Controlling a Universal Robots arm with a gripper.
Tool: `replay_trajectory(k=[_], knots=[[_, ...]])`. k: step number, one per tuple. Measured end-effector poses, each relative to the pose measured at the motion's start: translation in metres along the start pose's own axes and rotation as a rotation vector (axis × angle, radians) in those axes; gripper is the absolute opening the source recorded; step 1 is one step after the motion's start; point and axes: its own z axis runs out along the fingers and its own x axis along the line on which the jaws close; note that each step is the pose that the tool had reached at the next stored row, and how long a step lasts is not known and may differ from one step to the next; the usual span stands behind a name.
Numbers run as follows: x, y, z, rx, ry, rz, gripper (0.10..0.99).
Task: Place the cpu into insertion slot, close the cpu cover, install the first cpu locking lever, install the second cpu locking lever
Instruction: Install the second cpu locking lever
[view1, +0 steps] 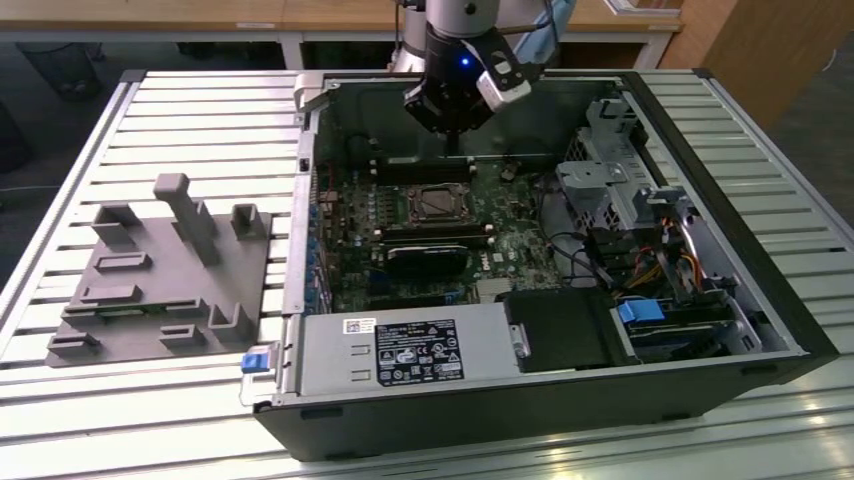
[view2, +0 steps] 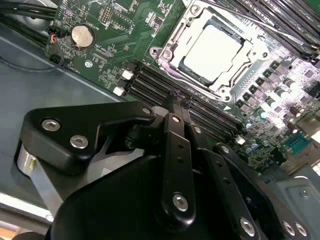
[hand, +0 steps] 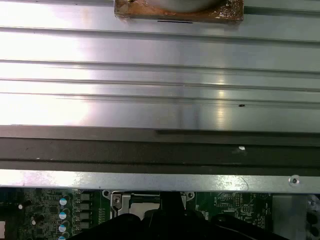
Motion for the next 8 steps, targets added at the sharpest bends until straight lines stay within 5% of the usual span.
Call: replay_trajectory(k=[8], knots=[[0.0001, 0.0000, 0.0014, 0.000, 0.0000, 0.000, 0.106]])
